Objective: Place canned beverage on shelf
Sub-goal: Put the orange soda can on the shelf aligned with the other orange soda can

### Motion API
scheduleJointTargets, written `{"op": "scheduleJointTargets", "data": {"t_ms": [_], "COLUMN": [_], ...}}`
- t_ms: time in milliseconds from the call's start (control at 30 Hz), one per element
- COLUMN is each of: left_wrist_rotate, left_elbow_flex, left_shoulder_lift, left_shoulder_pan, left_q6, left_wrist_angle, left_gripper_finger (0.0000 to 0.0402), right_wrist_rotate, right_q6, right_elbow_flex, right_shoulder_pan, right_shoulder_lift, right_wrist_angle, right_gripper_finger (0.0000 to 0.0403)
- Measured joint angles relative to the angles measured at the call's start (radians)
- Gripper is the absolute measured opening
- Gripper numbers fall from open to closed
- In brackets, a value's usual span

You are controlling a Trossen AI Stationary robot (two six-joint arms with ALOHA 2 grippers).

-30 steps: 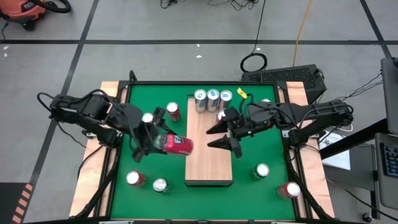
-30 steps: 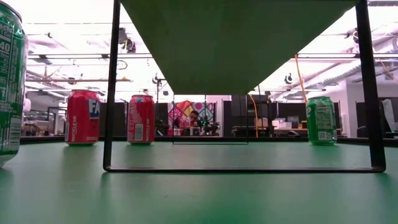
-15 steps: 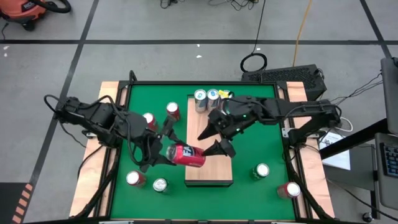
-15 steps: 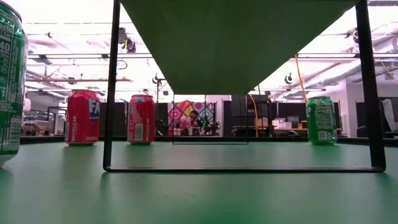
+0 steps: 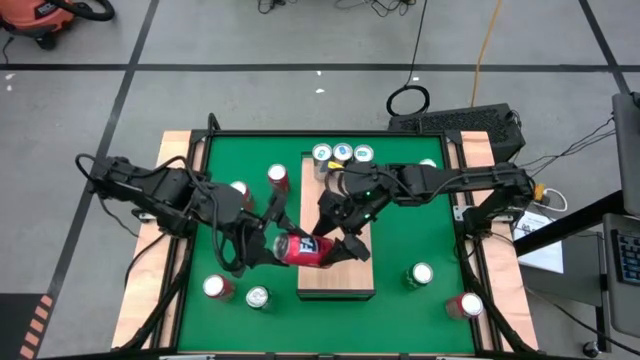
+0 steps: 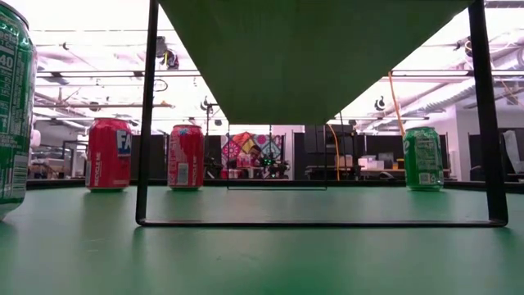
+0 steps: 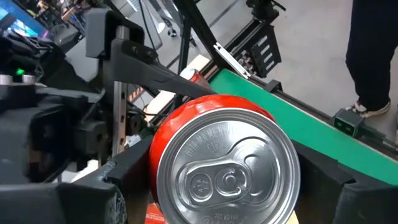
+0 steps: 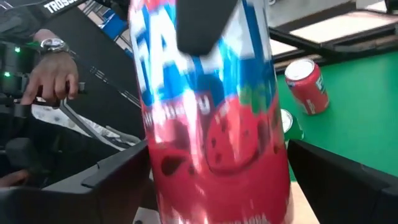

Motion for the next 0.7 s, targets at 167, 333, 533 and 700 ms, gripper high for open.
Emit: {"op": "scheduleJointTargets", "data": {"t_ms": [167,333,533,700], "left_wrist_rotate": [0.000,-0.001,-0.021,-0.041], "left_elbow_flex": [0.000,0.000,0.001,0.001], "left_shoulder_lift": [0.005,0.009,0.023,0.026], "left_shoulder_pan": [0.003,0.004,0.007,0.008], "left_q6": [0.003,0.017,0.024,0.007], "left_wrist_angle": [-0.001,0.005,0.008,0.013], "left_gripper_finger": [0.0276,0.0276,0.0282,0.0298], "right_wrist_rotate": [-0.001,-0.054,-0.070,-0.075], "right_q6": [-0.014,-0.013,-0.014,-0.024], "right_elbow_flex": [0.000,0.000,0.000,0.000], "right_shoulder_pan": [0.000,-0.001,-0.001,0.000], "right_shoulder_lift": [0.000,0.000,0.000,0.000], "right_wrist_angle": [0.004,0.007,-0.002,-0.011], "right_gripper_finger": [0.0346,0.0314,0.0294,0.0293]}}
